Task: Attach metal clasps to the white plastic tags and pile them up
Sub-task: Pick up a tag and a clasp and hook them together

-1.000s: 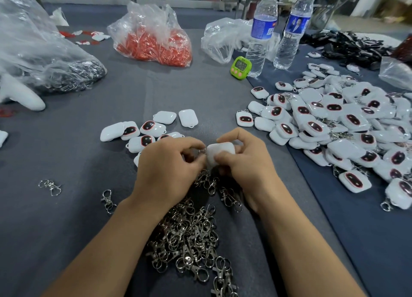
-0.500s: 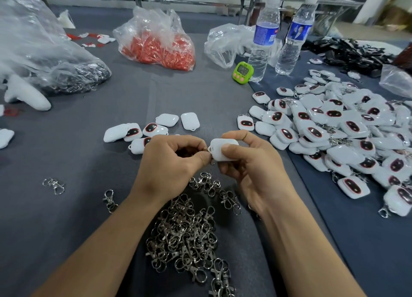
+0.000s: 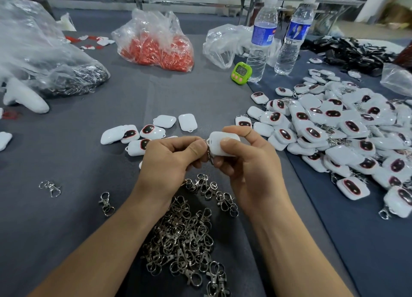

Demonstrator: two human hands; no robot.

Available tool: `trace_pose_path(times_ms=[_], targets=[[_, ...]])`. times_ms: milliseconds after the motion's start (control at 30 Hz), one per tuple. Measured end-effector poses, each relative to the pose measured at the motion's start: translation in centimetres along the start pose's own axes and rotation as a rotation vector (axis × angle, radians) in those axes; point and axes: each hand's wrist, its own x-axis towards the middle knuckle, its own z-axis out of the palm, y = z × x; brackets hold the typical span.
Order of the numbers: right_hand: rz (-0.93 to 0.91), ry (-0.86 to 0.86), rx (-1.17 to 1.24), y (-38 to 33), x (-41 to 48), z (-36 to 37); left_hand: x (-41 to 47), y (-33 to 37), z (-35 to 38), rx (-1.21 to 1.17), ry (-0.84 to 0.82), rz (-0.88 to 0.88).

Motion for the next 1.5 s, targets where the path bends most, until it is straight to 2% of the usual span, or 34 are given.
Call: trace_pose_path(times_ms=[67, 167, 233, 300, 400, 467, 600, 700, 767, 933, 1067, 1133, 1200, 1267, 1367, 1433, 1500], targets=[[-0.084, 0.008, -0.096, 0.2, -0.1, -0.2, 0.0, -0.2, -0.7, 0.24, -0.003, 0.107], [-0.151, 0.036, -0.284, 0.8, 0.0, -0.3, -0.2, -0.5, -1.1, 0.741, -0.014, 0.348], [-0.135, 0.08, -0.364, 1.1, 0.1, -0.2, -0.6, -0.7, -0.8, 0.889, -0.015, 0.417], [-0.095, 0.109, -0.332, 1.1, 0.4, -0.2, -0.8, -0.8, -0.3, 0.807, 0.006, 0.375], [0.047, 0.117, -0.113, 0.7, 0.8, -0.1, -0.7, -0.6, 0.1, 0.505, 0.064, 0.25], [0.129, 0.133, 0.039, 0.7, 0.9, 0.1, -0.6, -0.1, 0.5, 0.284, 0.04, 0.139], [0.206, 0.148, 0.24, 0.7, 0.8, 0.6, -0.6, 0.5, 1.3, -0.121, 0.076, -0.066], [0.194, 0.11, 0.313, 0.9, 0.6, 0.9, -0.8, 0.8, 1.5, -0.237, 0.077, -0.046], [0.169, 0.119, 0.317, 1.1, 0.5, 1.1, -0.8, 0.7, 1.3, -0.13, 0.088, 0.044], [0.101, 0.206, 0.165, 1.3, 0.1, 1.3, -0.7, -0.2, 0.7, 0.401, 0.171, 0.27], [-0.147, 0.336, -0.282, 1.8, -0.5, 1.2, -0.7, -0.5, 0.1, 0.911, 0.091, 0.552], [-0.309, 0.35, -0.597, 2.2, -0.9, 1.3, -0.8, -0.5, 0.0, 1.059, 0.041, 0.656], [-0.365, 0.341, -0.747, 2.5, -1.1, 1.4, -0.9, -0.7, -0.1, 1.109, 0.04, 0.685], [-0.256, 0.333, -0.584, 2.1, -0.8, 1.3, -1.0, -0.8, 0.0, 1.038, 0.053, 0.609], [0.002, 0.297, -0.116, 1.0, 0.0, 0.9, -0.6, -0.8, 0.3, 0.601, 0.036, 0.335], [0.108, 0.271, 0.1, 0.7, 0.2, 0.7, -0.4, -0.7, 0.7, 0.305, 0.0, 0.184], [0.151, 0.246, 0.218, 0.6, 0.2, 0.6, -0.3, -0.7, 1.0, 0.2, -0.028, 0.12]])
